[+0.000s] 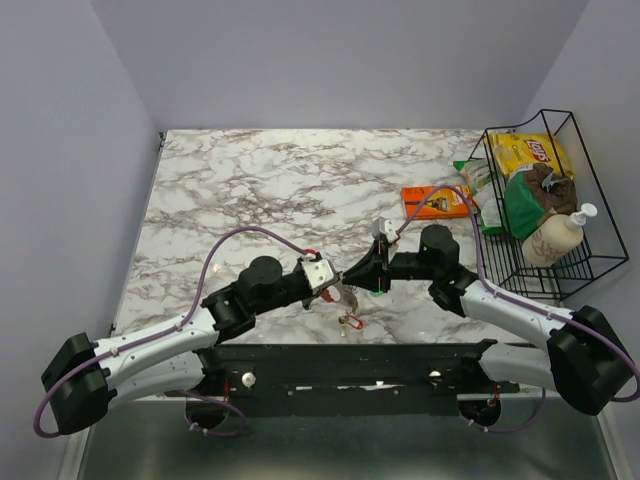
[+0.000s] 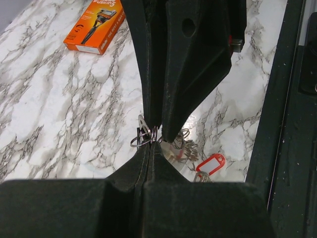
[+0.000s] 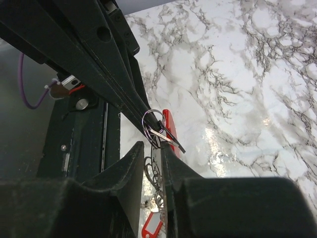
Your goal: Put the keys on the keyring
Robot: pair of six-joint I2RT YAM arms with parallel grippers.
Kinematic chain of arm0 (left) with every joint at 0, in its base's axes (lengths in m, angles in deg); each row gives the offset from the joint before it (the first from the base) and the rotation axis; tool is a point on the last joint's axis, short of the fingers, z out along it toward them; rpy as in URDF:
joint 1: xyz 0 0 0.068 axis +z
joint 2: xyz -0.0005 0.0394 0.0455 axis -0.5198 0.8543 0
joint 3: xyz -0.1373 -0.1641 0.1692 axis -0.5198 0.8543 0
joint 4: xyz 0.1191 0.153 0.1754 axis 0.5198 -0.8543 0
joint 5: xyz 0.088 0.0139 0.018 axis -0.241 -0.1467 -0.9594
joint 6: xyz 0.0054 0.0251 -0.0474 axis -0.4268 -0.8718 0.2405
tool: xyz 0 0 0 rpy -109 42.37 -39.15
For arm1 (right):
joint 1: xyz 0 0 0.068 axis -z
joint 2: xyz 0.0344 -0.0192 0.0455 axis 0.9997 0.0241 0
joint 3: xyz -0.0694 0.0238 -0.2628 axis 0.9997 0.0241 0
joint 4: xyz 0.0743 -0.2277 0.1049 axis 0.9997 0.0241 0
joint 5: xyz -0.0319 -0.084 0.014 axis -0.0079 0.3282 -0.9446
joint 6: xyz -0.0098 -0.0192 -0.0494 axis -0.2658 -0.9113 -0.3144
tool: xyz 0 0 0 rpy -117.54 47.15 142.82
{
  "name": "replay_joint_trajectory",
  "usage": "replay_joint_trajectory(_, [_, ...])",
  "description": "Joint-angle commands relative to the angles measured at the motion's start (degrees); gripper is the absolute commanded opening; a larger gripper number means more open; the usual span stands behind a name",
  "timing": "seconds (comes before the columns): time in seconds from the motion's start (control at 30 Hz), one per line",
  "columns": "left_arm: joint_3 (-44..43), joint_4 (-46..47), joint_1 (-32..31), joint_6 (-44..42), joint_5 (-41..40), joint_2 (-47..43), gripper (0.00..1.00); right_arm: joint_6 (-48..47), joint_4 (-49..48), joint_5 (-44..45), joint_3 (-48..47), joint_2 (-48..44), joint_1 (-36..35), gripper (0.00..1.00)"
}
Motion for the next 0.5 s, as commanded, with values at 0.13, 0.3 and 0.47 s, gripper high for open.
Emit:
replay_joint_trajectory(0.13, [-2.5,1.3,-0.5,-0.3,1.3,1.2,0.00,1.1,-2.0,-3.0,-2.6,1.6,0.1,0.03])
replay_joint_trajectory(0.3, [-2.7,1.1,-0.7,0.3,0.7,1.7,0.05,0.7,-1.3,-2.7,-2.6,1.1,0.2,0.01])
replay_joint_trajectory(0.47, [-4.2,-2.9,-0.7,5.8,-7.9,0.9,0.64,0.5,-0.9,-2.2,-2.5,0.5,0.2,0.01])
